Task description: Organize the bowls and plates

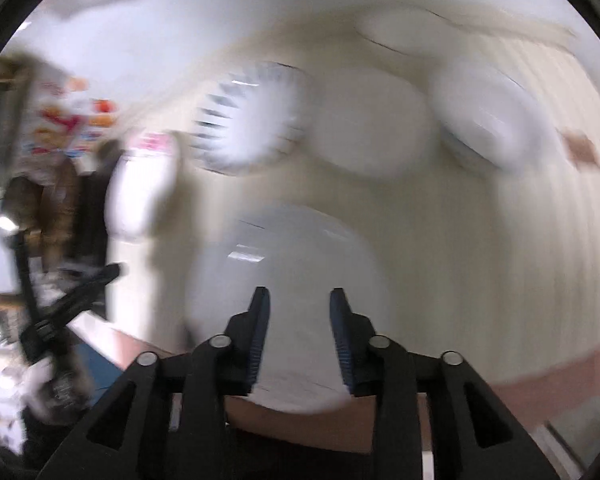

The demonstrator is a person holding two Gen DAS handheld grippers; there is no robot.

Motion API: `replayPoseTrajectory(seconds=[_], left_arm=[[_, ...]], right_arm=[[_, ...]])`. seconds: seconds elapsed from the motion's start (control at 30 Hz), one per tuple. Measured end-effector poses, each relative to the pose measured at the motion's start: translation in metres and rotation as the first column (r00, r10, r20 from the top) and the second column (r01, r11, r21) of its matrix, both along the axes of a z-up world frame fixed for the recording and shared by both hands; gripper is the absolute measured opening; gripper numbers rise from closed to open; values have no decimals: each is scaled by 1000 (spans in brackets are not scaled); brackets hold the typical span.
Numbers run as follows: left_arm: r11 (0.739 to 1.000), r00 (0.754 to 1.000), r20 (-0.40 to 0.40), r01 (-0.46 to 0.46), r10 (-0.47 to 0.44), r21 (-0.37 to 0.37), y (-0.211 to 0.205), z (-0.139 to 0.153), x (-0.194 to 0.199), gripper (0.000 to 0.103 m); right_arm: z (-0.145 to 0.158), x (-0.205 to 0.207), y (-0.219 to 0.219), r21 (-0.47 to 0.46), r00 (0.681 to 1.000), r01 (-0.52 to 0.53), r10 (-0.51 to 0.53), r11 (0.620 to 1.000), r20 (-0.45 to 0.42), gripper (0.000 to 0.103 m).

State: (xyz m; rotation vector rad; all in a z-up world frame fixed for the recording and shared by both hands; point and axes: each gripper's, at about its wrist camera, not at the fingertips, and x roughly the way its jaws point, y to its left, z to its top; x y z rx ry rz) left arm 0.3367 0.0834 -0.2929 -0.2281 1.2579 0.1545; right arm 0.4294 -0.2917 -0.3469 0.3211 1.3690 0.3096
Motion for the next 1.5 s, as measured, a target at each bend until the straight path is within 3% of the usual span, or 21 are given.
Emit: replayPoseTrajectory(seconds=[0.1,0.2,0.4,0.53,0.57,0.6,0.67,0.93,1.03,1.3,1.5], left_arm=[[996,996,-11,-85,85,-24,37,-12,18,39],[988,989,-33,-148,147,-45,69,-34,35,39],[974,976,-73,-210,205,-80,96,-70,68,39],[964,970,-93,-234,224,-128,102,-90,85,39],[961,970,-78,-238,229,-138,103,-90,87,39],[960,971,-61,-238,231,-149,104,-89,90,36],[958,971,-44,-238,234,-159,104,-87,95,34],[973,981,4,-193,195,-130,94,-66,93,34],[980,986,29,-162,167,-116,81,-50,72,34],[993,997,60,-40,47,-108,44,-5,61,34],[990,995,33,93,-90,-108,-9,17,54,34]], right_arm=[[9,42,70,86,992,-115,110,990,67,42],[-10,98,136,125,980,-188,177,974,90,42],[-78,205,240,38,956,-294,294,955,15,42],[-111,234,257,-12,940,-341,341,940,-16,41],[-117,238,260,-20,937,-348,348,937,-23,36],[-122,242,264,-18,934,-356,356,934,-27,24],[-133,246,271,19,927,-373,373,928,-35,19],[-124,234,264,-17,919,-392,393,920,20,18],[-112,226,249,-13,926,-374,375,927,47,18],[-65,182,180,34,957,-284,281,958,79,18],[-27,131,113,64,979,-184,177,981,103,18]])
